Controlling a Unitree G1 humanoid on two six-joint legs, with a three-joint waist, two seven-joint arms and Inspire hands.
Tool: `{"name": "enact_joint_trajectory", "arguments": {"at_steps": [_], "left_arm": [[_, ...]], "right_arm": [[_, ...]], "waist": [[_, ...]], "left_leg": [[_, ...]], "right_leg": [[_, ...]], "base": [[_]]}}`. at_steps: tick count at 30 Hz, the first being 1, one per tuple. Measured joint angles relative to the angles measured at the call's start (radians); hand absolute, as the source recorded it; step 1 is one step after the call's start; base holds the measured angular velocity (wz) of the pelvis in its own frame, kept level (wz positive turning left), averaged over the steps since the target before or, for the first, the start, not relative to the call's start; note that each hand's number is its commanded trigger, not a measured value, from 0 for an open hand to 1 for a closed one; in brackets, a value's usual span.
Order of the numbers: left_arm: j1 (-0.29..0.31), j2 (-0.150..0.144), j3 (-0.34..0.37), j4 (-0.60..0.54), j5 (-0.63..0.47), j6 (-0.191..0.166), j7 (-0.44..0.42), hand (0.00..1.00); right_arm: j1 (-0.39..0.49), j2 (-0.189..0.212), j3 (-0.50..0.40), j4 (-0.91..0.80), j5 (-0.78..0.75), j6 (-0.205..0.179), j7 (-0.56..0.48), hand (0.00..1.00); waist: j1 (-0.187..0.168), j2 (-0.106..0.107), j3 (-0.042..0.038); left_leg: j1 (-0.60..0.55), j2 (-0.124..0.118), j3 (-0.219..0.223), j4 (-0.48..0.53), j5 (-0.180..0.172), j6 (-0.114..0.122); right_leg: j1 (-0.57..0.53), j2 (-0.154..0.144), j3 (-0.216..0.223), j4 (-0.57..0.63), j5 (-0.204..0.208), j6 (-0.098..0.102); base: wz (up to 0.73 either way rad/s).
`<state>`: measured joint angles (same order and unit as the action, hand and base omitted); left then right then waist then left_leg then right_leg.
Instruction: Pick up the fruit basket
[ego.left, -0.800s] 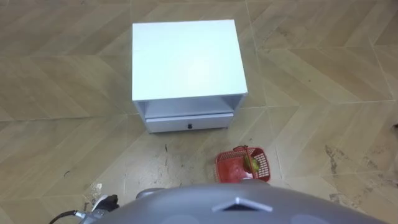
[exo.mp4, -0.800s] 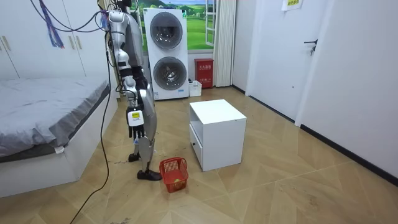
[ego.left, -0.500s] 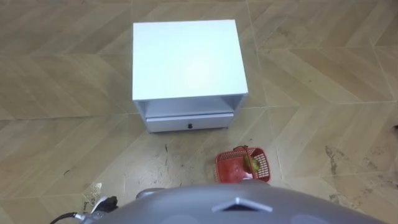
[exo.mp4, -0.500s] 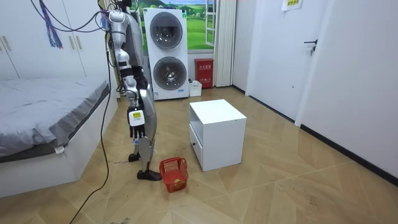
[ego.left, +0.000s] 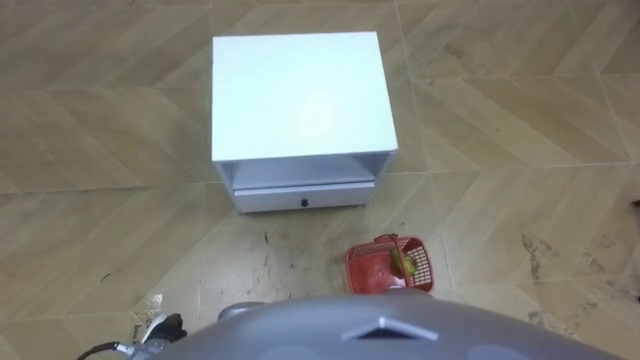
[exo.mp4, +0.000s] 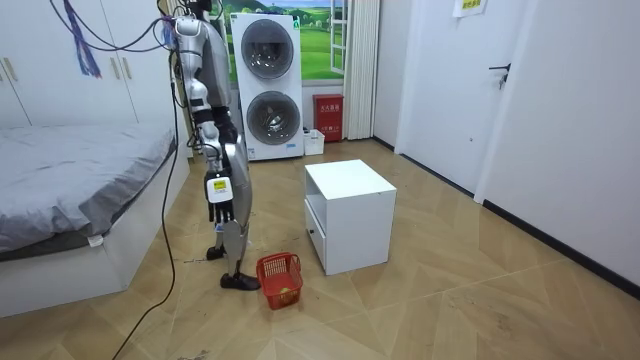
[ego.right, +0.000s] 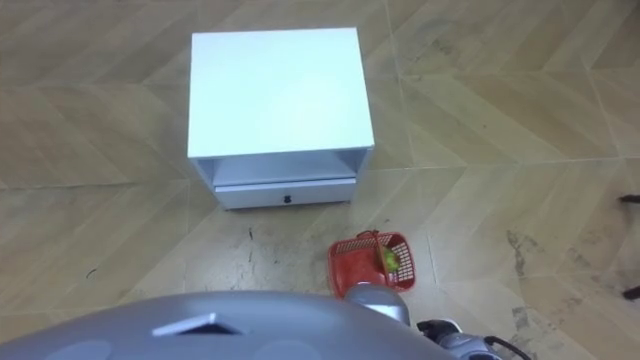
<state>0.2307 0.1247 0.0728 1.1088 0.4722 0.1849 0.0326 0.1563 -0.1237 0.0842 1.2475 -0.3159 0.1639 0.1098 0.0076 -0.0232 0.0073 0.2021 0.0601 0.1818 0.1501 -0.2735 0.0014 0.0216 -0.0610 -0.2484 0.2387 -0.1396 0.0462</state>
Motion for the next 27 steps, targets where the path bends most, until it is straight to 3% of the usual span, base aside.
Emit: {"name": "enact_joint_trajectory", "arguments": {"at_steps": [6, 8, 11, 17, 23, 27], "left_arm": [[0.009, 0.000, 0.006, -0.010, 0.001, -0.004, 0.001, 0.00], [0.012, 0.001, 0.012, -0.013, 0.000, -0.005, -0.001, 0.00], [0.015, -0.001, 0.011, -0.014, -0.009, -0.004, -0.003, 0.00], [0.028, -0.004, 0.020, -0.014, -0.004, -0.010, 0.000, 0.00], [0.026, 0.002, 0.063, -0.013, 0.000, -0.024, 0.007, 0.00], [0.022, 0.004, 0.060, -0.027, -0.002, -0.034, 0.005, 0.00]], "right_arm": [[-0.011, 0.000, -0.019, -0.005, -0.024, 0.000, 0.015, 0.00], [-0.018, -0.001, -0.029, -0.004, -0.026, 0.001, 0.013, 0.00], [-0.022, -0.003, -0.029, -0.007, -0.025, 0.001, 0.012, 0.00], [-0.019, -0.009, -0.061, -0.008, -0.003, -0.004, -0.005, 0.00], [0.002, -0.009, -0.087, -0.009, 0.014, -0.024, -0.022, 0.00], [0.005, -0.012, -0.109, -0.049, 0.041, -0.032, -0.046, 0.00]], "waist": [[0.008, -0.006, -0.0014], [0.014, -0.002, -0.0080], [0.022, -0.012, -0.0086], [0.025, -0.008, -0.0070], [0.018, 0.000, -0.0037], [0.012, 0.009, -0.0072]], "left_leg": [[-0.005, 0.009, 0.006, 0.003, -0.004, -0.006], [-0.015, 0.013, 0.006, 0.013, -0.006, -0.010], [-0.028, 0.017, 0.007, 0.040, -0.006, -0.011], [-0.007, 0.019, 0.004, 0.047, -0.005, -0.013], [-0.008, 0.011, -0.010, 0.031, -0.014, -0.018], [-0.063, -0.009, -0.009, 0.069, -0.023, -0.006]], "right_leg": [[-0.009, 0.009, 0.001, 0.005, -0.005, -0.007], [-0.018, 0.012, 0.000, 0.010, -0.007, -0.012], [-0.024, 0.012, -0.002, 0.019, -0.012, -0.019], [0.001, 0.011, 0.000, 0.027, -0.024, -0.022], [-0.013, -0.002, -0.002, 0.060, -0.038, -0.016], [-0.081, -0.034, -0.001, 0.125, -0.052, -0.012]], "base": [[-0.03], [-0.04], [-0.01], [0.02], [0.07], [-0.01]]}}
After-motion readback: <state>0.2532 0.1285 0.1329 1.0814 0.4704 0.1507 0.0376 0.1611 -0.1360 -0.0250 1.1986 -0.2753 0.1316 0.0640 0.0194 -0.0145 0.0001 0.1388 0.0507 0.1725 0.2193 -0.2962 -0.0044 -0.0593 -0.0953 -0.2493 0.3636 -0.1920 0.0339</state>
